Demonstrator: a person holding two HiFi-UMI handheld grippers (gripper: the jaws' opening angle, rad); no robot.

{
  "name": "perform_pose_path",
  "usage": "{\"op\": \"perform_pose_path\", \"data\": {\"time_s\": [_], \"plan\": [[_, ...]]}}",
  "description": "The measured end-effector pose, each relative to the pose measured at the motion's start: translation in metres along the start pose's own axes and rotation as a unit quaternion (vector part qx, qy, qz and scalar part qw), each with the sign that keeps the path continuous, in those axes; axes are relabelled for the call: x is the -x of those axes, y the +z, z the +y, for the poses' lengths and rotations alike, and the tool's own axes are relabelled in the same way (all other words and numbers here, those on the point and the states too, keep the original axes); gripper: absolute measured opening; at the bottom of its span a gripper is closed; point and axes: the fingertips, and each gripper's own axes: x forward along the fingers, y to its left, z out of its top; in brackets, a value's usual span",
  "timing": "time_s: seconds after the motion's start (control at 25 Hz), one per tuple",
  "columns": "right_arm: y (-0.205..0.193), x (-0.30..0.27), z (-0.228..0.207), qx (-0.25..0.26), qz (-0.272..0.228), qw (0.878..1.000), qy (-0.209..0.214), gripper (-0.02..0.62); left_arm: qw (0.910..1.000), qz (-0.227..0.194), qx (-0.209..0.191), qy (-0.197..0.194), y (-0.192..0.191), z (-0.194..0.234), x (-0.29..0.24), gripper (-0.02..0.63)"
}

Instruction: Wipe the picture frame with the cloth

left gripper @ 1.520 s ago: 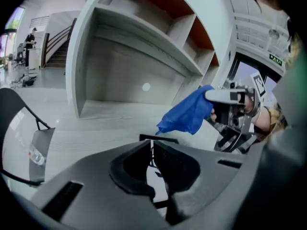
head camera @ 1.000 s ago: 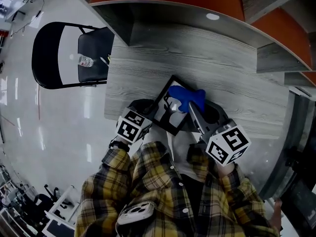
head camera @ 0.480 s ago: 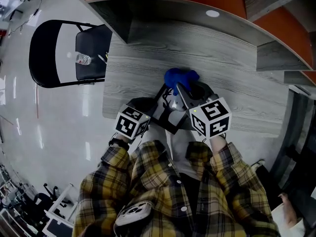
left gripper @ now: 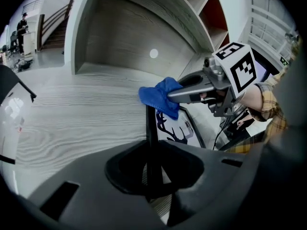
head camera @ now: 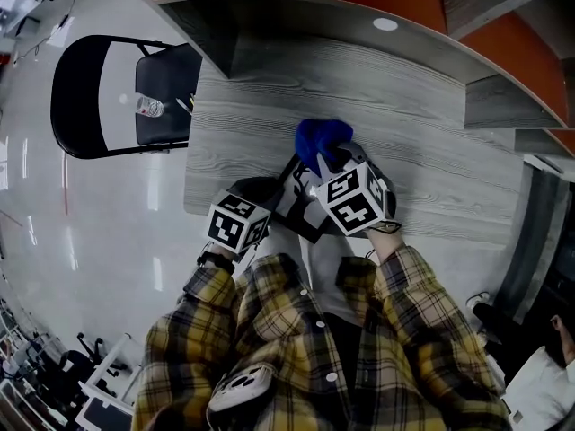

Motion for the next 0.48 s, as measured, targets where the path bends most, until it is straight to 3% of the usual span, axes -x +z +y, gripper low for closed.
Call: {"op": "perform_pose_path", "data": {"time_s": [0.48], "plan": [[-0.077, 0.038, -0.013, -0.04, 0.032, 0.998, -0.021, 0.041, 1.0, 0.005, 0.007, 0.004, -0.002, 0.001, -0.001, 0.077]]}}
